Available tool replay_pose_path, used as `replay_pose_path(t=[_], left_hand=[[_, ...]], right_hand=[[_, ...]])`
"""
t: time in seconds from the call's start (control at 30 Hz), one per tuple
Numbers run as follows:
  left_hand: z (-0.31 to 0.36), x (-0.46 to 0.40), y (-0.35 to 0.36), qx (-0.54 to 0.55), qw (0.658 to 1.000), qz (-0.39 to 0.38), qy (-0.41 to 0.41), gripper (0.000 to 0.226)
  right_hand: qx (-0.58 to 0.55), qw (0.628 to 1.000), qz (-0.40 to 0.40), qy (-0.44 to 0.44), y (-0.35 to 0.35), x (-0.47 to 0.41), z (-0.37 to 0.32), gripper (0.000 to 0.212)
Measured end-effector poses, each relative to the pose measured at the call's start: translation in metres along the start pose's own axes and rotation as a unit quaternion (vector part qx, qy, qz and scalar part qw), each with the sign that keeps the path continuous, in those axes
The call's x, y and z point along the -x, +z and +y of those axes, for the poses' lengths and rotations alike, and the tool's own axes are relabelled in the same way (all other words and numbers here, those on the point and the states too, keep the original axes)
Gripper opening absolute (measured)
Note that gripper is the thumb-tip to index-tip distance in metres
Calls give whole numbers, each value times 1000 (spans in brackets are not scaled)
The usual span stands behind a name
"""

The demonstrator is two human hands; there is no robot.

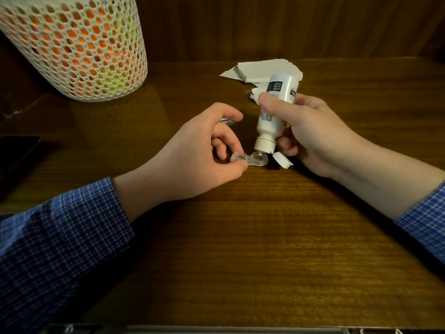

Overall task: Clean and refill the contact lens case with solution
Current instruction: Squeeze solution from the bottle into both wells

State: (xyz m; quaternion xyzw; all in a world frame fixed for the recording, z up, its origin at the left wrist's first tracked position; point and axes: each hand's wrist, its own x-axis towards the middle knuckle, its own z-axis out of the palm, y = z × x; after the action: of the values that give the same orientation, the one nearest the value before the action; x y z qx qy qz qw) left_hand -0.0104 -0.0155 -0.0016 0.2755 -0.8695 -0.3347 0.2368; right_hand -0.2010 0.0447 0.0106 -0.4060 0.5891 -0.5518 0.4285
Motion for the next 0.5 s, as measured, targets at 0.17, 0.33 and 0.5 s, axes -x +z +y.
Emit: replay_pose_path(t=[0.17, 0.33, 0.5], left_hand=[[0, 0, 0, 1, 1000, 0, -1, 70], [1, 0, 0, -7, 1000, -3, 2, 71], [2, 0, -1, -10, 1000, -5, 2, 71]], right_hand=[[-4, 1000, -2, -3, 0, -1, 1, 23], [-3, 1000, -3, -3, -1, -1, 1, 24], [0, 1000, -5, -2, -1, -1, 1, 25]])
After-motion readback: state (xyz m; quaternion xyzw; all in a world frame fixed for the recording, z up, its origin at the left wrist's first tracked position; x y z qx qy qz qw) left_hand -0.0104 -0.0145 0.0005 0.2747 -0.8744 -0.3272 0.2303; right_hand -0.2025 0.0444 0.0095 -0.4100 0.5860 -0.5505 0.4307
